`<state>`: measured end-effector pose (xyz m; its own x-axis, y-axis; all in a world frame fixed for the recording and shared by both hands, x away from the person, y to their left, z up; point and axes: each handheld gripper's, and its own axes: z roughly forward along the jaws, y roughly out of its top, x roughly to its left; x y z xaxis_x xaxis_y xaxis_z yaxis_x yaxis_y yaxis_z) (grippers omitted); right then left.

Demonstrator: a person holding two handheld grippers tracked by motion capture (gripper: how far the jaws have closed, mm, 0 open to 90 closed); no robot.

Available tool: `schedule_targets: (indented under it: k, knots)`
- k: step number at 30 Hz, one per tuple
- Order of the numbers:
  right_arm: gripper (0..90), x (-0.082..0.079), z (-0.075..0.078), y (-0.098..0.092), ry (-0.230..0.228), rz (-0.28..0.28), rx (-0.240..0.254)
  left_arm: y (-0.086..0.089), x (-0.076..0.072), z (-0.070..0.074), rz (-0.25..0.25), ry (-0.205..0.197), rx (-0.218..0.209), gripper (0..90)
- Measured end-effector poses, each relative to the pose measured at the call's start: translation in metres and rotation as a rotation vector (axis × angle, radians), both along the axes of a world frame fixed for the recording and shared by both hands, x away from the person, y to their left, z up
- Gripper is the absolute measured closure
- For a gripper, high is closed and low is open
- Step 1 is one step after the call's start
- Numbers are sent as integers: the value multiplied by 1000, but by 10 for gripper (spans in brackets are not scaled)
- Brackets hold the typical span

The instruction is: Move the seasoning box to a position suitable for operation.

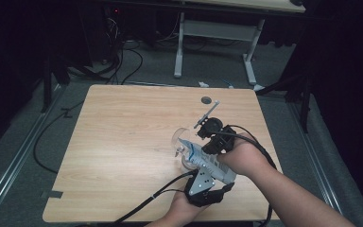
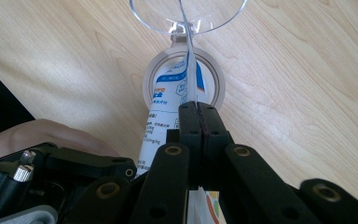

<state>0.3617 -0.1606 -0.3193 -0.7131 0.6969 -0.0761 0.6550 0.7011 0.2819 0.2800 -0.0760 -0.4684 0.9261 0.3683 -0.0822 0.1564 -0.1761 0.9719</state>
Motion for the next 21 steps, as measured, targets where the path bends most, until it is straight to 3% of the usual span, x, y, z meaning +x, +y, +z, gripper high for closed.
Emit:
schedule_targets:
  k: [21]
  knots:
    - [900, 0, 1, 1, -2, 3, 1, 1, -1, 0, 0, -3, -6, 557]
